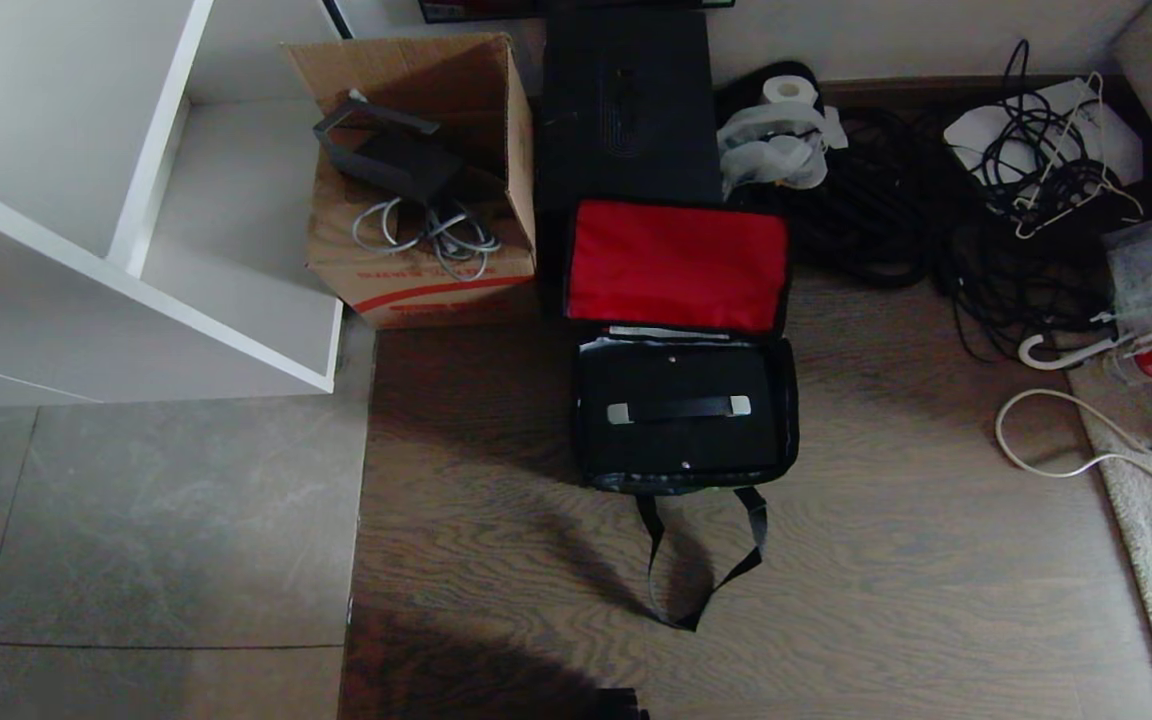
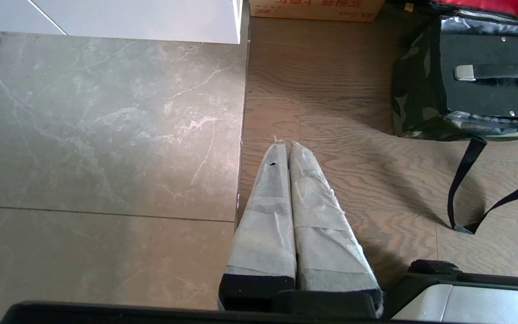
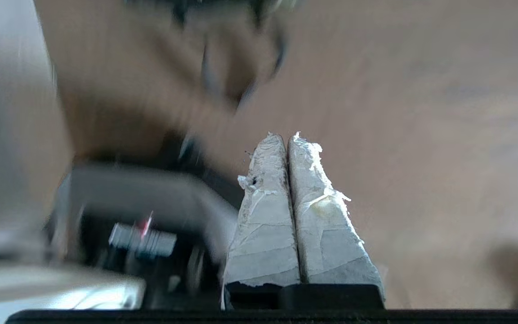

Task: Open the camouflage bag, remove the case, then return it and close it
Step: Grip the handle

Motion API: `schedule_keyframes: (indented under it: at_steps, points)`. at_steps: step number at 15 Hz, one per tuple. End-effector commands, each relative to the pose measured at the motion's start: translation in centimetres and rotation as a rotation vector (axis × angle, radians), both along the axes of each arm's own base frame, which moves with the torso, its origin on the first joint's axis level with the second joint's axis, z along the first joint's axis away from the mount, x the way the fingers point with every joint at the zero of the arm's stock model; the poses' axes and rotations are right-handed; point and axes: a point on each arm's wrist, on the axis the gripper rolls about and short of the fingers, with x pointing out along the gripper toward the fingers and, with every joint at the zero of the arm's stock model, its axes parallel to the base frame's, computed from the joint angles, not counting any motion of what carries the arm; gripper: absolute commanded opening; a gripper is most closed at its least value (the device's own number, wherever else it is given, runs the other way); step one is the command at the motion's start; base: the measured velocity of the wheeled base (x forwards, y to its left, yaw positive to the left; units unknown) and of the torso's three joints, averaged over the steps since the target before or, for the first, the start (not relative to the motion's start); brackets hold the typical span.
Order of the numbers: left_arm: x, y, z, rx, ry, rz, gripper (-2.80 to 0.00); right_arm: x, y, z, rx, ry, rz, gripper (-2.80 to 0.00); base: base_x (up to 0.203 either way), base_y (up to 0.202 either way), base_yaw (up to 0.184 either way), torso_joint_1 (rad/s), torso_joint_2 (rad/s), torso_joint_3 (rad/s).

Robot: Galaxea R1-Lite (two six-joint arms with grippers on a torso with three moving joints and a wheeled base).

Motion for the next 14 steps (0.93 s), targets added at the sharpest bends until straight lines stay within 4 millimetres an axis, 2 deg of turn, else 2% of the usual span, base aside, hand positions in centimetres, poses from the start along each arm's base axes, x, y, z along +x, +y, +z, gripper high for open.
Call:
schedule_keyframes:
  at_steps: [1,3,5,7,9,11,12,14]
  points:
    - [0.1,0.0,-0.3,-0.001,0.009,0.001,-2.80,8.2,1.4,-2.1,-0.033,0.310,0.062,-2.80,0.000,0.000,0.000,0.000,0.00,0.000]
    - [0.1,0.0,-0.3,-0.001,0.009,0.001,-2.80,12.6,3.5,-2.9,-0.094,0.353,0.105,-2.80,0.000,0.000,0.000,0.000,0.00,0.000]
    - [0.1,0.0,-0.3,-0.001,0.009,0.001,-2.80,16.7,7.1,-4.9,-0.162,0.379,0.173,-2.80,0.000,0.000,0.000,0.000,0.00,0.000]
    - [0.1,0.0,-0.3,-0.001,0.009,0.001,-2.80,19.3,10.6,-6.3,-0.200,0.330,0.224,-2.80,0.000,0.000,0.000,0.000,0.00,0.000]
    - [0.1,0.0,-0.3,-0.001,0.009,0.001,-2.80,23.1,13.9,-9.9,-0.234,0.291,0.248,-2.80,0.000,0.000,0.000,0.000,0.00,0.000]
    - [0.1,0.0,-0.3,-0.001,0.009,0.001,-2.80,26.0,16.7,-13.2,-0.263,0.228,0.270,-2.80,0.000,0.000,0.000,0.000,0.00,0.000]
    - [0.1,0.0,-0.3,-0.001,0.009,0.001,-2.80,26.9,17.7,-13.8,-0.269,0.179,0.281,0.00,0.000,0.000,0.000,0.000,0.00,0.000]
    - [0.1,0.0,-0.2,-0.001,0.007,0.001,-2.80,28.8,19.7,-15.2,-0.349,0.116,0.347,0.00,0.000,0.000,0.000,0.000,0.00,0.000]
